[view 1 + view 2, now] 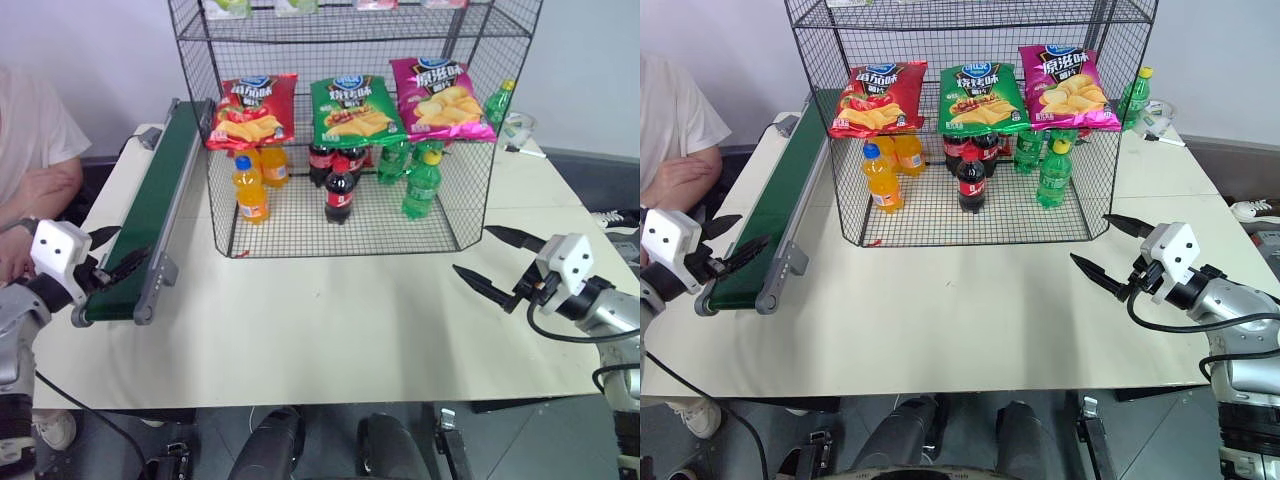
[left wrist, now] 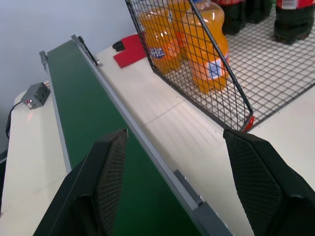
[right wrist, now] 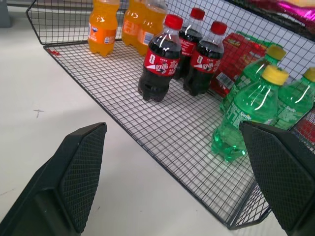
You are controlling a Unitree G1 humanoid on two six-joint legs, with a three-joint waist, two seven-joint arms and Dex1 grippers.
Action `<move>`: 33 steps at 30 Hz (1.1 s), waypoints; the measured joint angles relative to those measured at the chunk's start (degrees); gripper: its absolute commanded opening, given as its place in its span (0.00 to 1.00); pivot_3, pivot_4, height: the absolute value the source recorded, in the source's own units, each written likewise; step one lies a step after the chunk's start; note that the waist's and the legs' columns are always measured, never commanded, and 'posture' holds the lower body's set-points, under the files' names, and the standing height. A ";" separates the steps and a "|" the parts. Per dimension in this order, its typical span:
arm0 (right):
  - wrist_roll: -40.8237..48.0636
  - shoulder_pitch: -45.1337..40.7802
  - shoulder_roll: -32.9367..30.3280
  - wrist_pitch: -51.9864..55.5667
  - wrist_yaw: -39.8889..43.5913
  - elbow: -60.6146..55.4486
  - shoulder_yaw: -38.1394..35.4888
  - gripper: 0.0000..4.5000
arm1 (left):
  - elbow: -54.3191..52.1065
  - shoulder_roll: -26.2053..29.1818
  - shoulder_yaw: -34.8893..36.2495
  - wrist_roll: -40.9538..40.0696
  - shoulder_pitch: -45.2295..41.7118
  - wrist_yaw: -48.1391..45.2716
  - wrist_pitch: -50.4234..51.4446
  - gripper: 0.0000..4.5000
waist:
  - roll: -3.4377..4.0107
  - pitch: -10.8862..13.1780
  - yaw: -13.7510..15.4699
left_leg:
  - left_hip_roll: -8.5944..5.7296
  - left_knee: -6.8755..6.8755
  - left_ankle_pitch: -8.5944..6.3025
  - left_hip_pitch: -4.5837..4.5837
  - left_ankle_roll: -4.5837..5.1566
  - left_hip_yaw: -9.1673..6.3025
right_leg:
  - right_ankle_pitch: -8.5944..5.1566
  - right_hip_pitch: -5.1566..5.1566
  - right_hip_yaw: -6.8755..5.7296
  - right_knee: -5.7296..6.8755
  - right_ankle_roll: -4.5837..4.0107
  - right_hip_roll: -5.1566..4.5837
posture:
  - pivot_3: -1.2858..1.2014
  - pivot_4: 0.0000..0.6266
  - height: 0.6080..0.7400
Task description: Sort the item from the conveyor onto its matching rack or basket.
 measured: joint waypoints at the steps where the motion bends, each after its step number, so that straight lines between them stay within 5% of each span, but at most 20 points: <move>1: -0.06 -0.12 0.00 -0.14 -0.02 0.17 0.00 1.00 | 0.16 -0.09 -0.33 0.01 -0.39 -0.01 -0.03 0.72 | 0.00 0.00 0.00 | 0.00 0.00 0.00 0.00 0.00 0.00 | 0.00 0.01 0.00 -0.01 0.01 0.00 | 0.52 0.24 1.00; 33: -2.23 -3.33 0.22 -5.07 -0.94 5.32 1.00 1.00 | 13.94 -1.47 -3.57 2.82 -8.33 -2.47 -8.87 0.72 | -0.01 0.01 -0.14 | 0.00 -0.02 0.00 0.00 0.01 -0.01 | 0.11 -0.01 -0.02 -0.02 0.19 0.01 | 0.52 0.24 1.00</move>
